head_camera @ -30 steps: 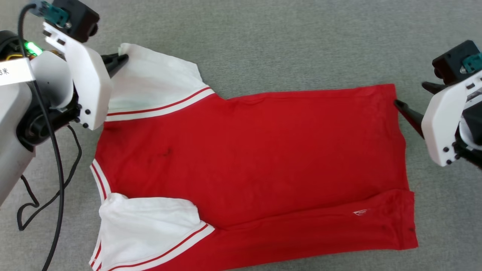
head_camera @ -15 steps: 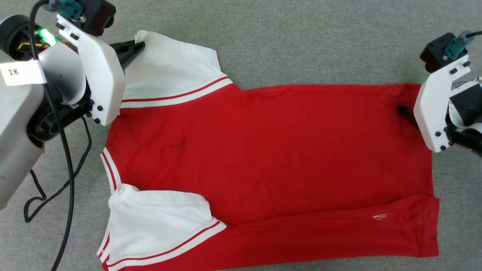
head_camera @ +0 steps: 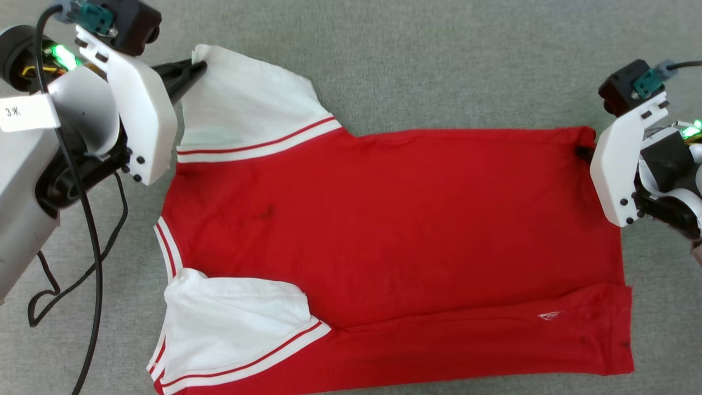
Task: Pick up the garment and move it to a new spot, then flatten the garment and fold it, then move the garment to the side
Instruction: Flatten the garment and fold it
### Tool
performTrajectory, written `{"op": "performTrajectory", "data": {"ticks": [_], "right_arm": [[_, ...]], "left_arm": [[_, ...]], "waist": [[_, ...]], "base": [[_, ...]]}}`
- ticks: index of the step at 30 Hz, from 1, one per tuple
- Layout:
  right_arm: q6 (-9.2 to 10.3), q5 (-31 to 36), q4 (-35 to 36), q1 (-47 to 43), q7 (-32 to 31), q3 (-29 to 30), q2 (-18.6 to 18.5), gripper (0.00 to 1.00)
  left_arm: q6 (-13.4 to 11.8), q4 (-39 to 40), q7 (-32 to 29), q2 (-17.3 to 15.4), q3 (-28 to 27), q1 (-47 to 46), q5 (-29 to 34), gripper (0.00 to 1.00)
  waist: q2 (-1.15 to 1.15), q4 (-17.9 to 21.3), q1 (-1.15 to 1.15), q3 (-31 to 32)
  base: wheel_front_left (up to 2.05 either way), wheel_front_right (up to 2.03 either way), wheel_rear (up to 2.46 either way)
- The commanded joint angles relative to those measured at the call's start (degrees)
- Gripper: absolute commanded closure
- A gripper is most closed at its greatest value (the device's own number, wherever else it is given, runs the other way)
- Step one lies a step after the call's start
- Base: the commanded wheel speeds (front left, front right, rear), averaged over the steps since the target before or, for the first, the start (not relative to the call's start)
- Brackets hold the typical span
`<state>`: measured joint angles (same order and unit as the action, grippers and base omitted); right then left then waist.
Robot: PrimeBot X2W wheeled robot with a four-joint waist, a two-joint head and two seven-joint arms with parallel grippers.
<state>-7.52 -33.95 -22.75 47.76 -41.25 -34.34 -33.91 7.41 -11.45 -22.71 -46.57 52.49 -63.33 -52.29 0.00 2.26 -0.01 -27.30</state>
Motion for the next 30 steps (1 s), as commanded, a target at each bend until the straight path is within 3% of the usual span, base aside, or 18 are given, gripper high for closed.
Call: {"op": "performTrajectory", "data": {"ticks": [1,10,22,30], "right_arm": [[0.08,-0.7,-1.2,-0.9,1.7,-0.2,0.4,1.0],[0.08,-3.2,0.4,-5.4,13.0,1.8,-1.2,1.0],[0.08,-5.5,6.0,-17.7,18.1,4.3,-2.6,1.0],[0.08,-6.7,10.4,-28.1,18.4,7.7,-3.5,1.0]], "left_arm": [[0.0,-0.1,0.7,-0.2,0.1,0.8,-0.3,1.0],[-0.6,1.9,3.5,-3.5,0.9,6.7,-1.8,1.0],[-6.9,12.3,8.0,-10.5,2.5,21.2,-4.7,1.0],[-11.6,17.9,11.9,-13.7,4.7,32.6,-8.4,1.0]], "waist": [[0.0,0.3,0.01,1.7],[0.0,0.6,0.01,8.5],[0.0,0.2,0.01,15.3],[0.0,-0.2,0.01,18.3]], "base": [[0.0,0.0,0.0],[0.0,0.0,0.0],[0.0,0.0,0.0],[0.0,0.0,0.0]]}}
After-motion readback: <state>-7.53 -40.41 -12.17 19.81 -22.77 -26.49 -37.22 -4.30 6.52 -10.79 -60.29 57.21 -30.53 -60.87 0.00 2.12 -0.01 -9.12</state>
